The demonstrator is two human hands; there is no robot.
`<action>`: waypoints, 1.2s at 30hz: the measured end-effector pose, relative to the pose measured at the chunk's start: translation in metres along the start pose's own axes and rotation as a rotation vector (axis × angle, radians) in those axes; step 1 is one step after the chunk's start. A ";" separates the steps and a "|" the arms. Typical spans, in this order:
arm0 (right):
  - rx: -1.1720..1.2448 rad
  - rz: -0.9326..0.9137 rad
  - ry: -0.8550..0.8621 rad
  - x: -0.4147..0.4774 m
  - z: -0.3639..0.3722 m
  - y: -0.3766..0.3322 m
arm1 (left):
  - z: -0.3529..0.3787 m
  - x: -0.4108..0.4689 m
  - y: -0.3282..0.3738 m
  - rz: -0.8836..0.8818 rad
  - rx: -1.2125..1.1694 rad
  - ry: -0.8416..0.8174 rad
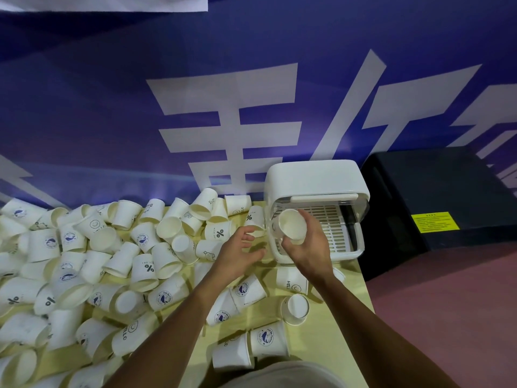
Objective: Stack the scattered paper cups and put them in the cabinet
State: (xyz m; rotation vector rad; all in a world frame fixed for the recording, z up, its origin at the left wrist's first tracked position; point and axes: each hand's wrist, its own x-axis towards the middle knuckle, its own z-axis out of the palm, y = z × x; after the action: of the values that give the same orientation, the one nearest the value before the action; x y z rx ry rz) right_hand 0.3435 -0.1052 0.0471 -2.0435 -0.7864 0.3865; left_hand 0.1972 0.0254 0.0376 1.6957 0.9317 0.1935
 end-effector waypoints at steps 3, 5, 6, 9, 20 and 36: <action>-0.049 0.031 0.036 -0.004 -0.002 0.013 | 0.002 0.003 -0.002 -0.008 -0.001 -0.009; -0.089 0.040 0.068 -0.006 -0.001 0.020 | 0.003 0.005 -0.003 -0.007 0.011 -0.014; -0.116 0.038 0.073 -0.006 0.001 0.023 | 0.004 0.006 -0.004 -0.007 0.014 -0.016; -0.199 0.042 0.041 -0.003 0.007 0.031 | 0.004 0.007 -0.008 -0.013 0.012 -0.021; -0.285 0.049 -0.073 0.006 0.016 0.038 | 0.001 0.009 -0.015 -0.049 0.011 -0.017; -0.211 0.200 -0.132 -0.048 -0.011 0.056 | 0.026 -0.021 -0.047 -0.045 0.199 -0.082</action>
State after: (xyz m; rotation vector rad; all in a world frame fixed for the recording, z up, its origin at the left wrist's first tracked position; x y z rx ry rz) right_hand 0.3348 -0.1665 0.0053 -2.3223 -0.7284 0.5775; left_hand 0.1753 -0.0059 -0.0056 1.8482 0.9518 0.0011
